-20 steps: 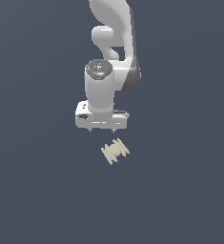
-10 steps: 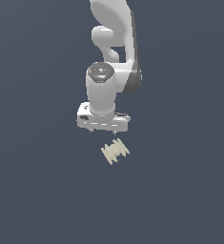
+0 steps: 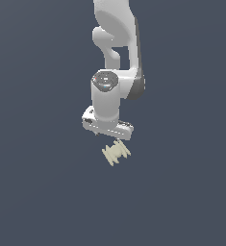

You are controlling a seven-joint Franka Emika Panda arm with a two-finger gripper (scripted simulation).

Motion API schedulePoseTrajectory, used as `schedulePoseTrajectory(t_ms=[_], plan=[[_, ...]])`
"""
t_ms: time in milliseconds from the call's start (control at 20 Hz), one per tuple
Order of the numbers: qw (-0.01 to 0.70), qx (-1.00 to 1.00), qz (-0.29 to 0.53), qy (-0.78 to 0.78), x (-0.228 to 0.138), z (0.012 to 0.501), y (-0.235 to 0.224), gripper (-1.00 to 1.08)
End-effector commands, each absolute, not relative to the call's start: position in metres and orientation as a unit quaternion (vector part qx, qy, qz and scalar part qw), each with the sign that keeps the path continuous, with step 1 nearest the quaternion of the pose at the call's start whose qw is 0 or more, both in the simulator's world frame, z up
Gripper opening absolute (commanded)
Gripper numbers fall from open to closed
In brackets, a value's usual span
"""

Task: Pick up the object and move it to a goal position.

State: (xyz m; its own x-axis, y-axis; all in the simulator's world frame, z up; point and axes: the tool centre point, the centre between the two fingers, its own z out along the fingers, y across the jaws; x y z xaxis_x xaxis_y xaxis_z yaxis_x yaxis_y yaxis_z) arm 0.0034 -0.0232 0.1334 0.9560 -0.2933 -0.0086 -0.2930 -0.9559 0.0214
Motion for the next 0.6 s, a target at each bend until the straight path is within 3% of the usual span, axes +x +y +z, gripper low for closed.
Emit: schedulePoseTrajectory(t_ms=[0, 550], plan=[[0.008, 0.983, -0.005, -0.181, 0.005, 0.127, -0.019, 1.0], [0.003, 0.947, -0.003, -0.322, 0.013, 0.099, -0.001, 1.0]])
